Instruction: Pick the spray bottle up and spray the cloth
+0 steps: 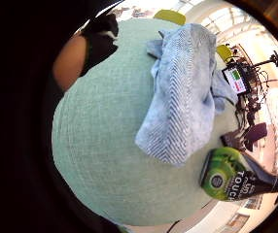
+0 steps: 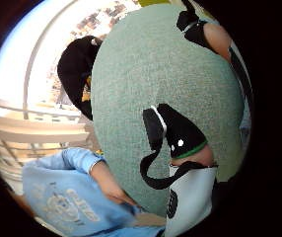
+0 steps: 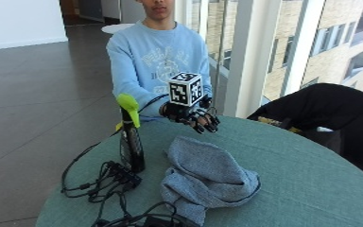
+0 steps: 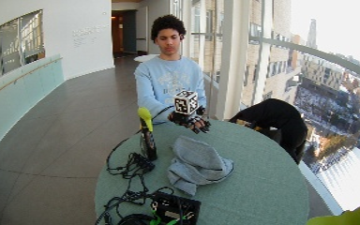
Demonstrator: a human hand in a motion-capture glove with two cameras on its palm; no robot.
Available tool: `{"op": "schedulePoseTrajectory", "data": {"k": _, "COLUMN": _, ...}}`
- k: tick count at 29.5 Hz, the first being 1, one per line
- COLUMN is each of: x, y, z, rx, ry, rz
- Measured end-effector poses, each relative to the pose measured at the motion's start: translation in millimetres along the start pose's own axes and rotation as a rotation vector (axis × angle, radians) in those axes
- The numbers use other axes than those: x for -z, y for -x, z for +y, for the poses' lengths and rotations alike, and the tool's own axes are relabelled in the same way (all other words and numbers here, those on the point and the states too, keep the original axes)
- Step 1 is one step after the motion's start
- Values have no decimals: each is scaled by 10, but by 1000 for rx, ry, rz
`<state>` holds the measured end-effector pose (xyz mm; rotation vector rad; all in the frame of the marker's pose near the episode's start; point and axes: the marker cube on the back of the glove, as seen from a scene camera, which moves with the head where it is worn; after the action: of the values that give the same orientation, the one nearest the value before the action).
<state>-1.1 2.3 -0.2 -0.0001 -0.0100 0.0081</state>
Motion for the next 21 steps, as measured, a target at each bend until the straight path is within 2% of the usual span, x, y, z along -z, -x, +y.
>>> {"op": "schedulePoseTrajectory", "data": {"k": 21, "x": 118, "y": -134, "z": 220, "rx": -56, "ry": -19, "rz": 5}}
